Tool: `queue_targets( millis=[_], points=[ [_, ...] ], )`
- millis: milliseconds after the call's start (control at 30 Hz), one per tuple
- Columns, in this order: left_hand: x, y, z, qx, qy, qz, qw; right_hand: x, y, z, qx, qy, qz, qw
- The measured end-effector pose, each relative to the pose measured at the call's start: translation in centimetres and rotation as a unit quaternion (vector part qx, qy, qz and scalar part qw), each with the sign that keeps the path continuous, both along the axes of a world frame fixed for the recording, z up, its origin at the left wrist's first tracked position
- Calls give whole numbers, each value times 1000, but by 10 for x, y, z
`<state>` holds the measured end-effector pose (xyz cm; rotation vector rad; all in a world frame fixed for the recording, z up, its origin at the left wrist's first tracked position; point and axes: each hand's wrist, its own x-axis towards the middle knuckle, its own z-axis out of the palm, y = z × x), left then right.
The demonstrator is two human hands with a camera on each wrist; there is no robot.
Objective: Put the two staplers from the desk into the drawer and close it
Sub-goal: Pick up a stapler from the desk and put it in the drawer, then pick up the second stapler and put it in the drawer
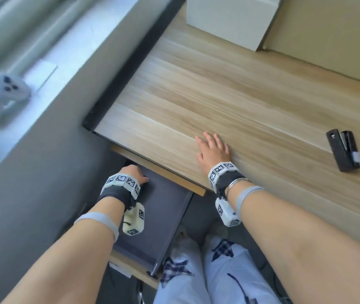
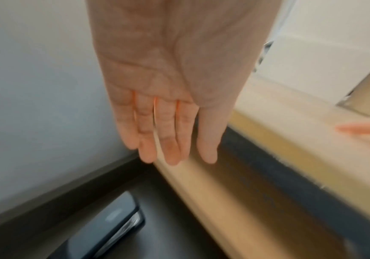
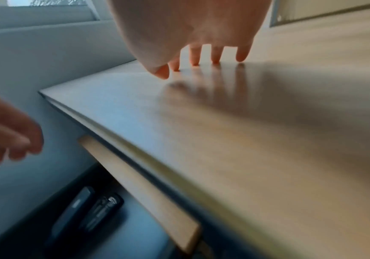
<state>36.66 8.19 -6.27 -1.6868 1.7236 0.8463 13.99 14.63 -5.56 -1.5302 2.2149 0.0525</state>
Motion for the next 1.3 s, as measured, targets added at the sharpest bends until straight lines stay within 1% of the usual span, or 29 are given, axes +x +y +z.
queue_targets(
  millis=[67, 100, 200, 267, 467, 533, 633, 733, 867, 933, 1067, 1200, 1300],
  points=[
    [-16, -5, 26, -11, 18, -20, 1000, -16, 6, 9, 5, 3, 29, 1000],
    [-26, -8, 38, -20, 29, -27, 999, -24, 9, 13, 5, 2, 28, 1000],
    [-63, -17, 64, -46, 71, -38, 996, -54, 16, 24, 3, 6, -4, 1000],
    [-93, -21, 73, -56, 99, -40, 993, -78, 21, 33, 12, 15, -27, 999],
    [-194, -22, 66, -41, 179, -37, 982, -168, 45, 55, 58, 68, -103, 991],
    [-226, -21, 60, -32, 193, -46, 980, -201, 57, 58, 73, 88, -134, 984],
    [-264, -21, 51, -29, 213, -53, 975, -244, 75, 57, 71, 116, -174, 975],
    [-294, -26, 37, -37, 213, -60, 974, -280, 89, 54, 58, 119, -240, 962],
    [-318, -24, 37, -41, 188, -89, 977, -305, 93, 47, 57, 61, -329, 941],
    [-324, -24, 35, -42, 182, -96, 978, -312, 92, 41, 72, 38, -344, 935],
    [-323, -26, 29, -40, 185, -74, 979, -314, 91, 31, 76, 3, -385, 920],
    [-318, -27, 26, -45, 192, -65, 978, -313, 87, 32, 91, -14, -388, 917],
    [-313, -26, 29, -43, 195, -65, 978, -304, 86, 40, 94, -16, -368, 925]
  ],
)
